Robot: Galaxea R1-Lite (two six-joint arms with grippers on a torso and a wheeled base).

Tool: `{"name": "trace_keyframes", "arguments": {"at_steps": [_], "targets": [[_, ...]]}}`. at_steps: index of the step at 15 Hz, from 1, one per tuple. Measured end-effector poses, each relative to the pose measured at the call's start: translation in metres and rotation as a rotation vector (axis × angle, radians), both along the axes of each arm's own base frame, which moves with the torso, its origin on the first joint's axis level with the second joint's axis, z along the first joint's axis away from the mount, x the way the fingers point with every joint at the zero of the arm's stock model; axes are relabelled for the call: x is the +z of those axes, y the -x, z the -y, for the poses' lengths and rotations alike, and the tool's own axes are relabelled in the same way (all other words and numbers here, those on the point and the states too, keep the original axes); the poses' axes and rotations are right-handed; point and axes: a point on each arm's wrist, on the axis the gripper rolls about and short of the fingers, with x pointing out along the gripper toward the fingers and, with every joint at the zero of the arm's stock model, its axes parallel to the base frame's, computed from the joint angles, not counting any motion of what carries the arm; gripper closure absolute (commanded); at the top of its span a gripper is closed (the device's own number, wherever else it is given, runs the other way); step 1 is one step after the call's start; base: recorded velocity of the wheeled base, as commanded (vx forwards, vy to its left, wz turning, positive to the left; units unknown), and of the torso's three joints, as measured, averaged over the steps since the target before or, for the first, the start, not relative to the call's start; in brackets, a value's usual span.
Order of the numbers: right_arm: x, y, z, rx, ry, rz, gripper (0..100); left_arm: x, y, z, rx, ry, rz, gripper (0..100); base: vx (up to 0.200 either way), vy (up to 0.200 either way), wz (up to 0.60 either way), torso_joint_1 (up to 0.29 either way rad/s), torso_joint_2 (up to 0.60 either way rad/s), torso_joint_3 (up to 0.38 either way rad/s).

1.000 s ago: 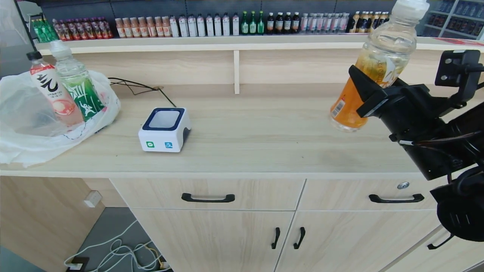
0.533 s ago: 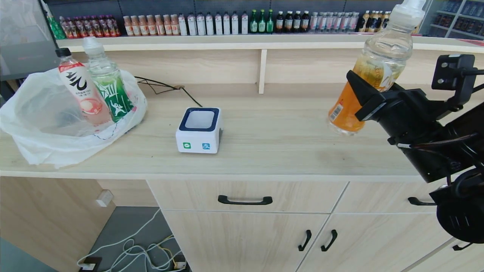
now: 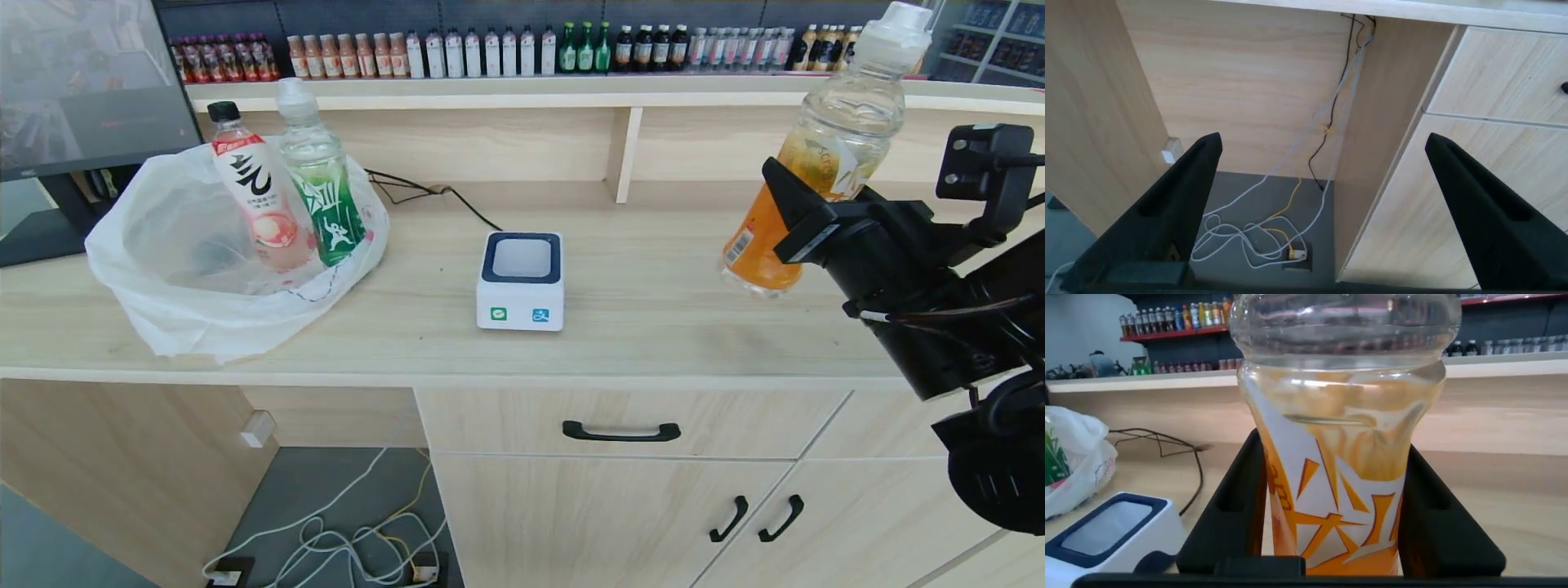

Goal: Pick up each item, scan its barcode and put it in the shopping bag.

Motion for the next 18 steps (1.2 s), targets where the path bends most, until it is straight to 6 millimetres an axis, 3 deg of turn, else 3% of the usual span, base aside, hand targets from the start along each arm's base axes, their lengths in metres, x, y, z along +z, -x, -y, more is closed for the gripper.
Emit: {"name": "trace_keyframes", "arguments": {"at_steps": [10,18], "targets": [[0.005,0.025,0.002,0.021,0.011,0.013,100,0.0,0.0,0.0,0.0,-0.001,0.0,0,0.0,0.2,0.0,0.001,0.0,0.005],[0.008,0.029,0.004,0.015,0.009,0.024,100,0.0,0.0,0.0,0.0,-0.004,0.0,0,0.0,0.0,0.0,0.0,0.0,0.0]]}}
